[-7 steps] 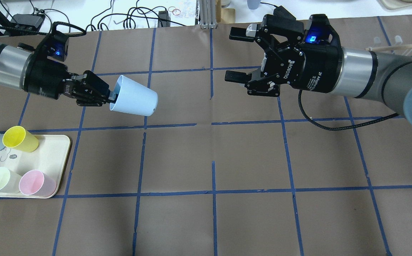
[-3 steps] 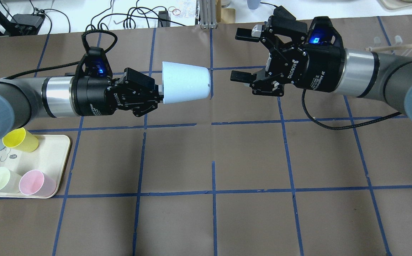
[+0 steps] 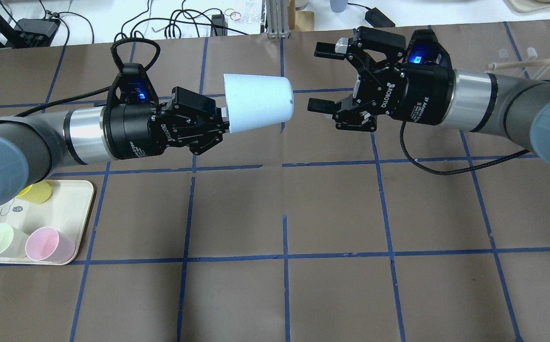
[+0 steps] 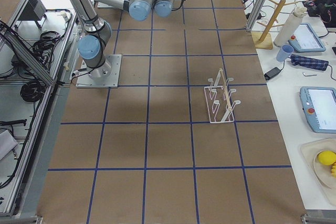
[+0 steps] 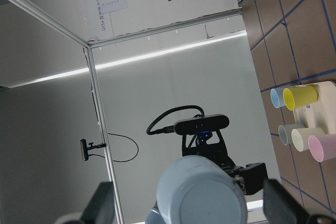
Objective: Transfer IKEA cup to right arm and place on rack
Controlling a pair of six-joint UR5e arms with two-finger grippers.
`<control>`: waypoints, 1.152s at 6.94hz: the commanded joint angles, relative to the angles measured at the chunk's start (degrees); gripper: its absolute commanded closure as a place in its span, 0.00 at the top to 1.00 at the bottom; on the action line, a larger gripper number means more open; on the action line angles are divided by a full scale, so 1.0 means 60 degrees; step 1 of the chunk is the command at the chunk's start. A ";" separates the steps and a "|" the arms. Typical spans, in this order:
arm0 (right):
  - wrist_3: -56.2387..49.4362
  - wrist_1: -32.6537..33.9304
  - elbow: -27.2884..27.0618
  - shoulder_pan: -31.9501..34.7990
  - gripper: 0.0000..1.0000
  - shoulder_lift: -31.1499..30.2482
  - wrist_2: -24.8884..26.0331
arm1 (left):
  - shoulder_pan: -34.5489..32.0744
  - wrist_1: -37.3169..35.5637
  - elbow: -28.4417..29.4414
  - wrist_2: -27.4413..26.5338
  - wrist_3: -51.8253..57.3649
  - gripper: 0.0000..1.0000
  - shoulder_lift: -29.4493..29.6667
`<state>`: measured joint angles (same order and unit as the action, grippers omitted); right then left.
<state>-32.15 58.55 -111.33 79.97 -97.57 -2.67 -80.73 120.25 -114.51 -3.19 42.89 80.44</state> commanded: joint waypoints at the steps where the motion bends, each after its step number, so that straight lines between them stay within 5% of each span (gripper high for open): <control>1: 0.0100 -0.0659 -0.0004 0.0074 1.00 -0.0115 0.0020 | -0.0109 0.0013 -0.0104 0.0181 -0.0028 0.00 -0.0223; 2: 0.0100 -0.1416 0.0126 0.0089 1.00 -0.0232 0.0020 | -0.0211 0.0013 -0.0104 0.0210 -0.0072 0.00 -0.0325; 8: -0.0002 -0.1717 0.0083 0.0352 1.00 -0.0878 0.0109 | -0.0285 -0.0002 -0.0104 0.0166 -0.0234 0.00 -0.0414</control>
<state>-31.78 48.44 -110.74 81.41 -102.87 -1.96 -82.44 120.23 -115.14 -2.16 41.39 77.98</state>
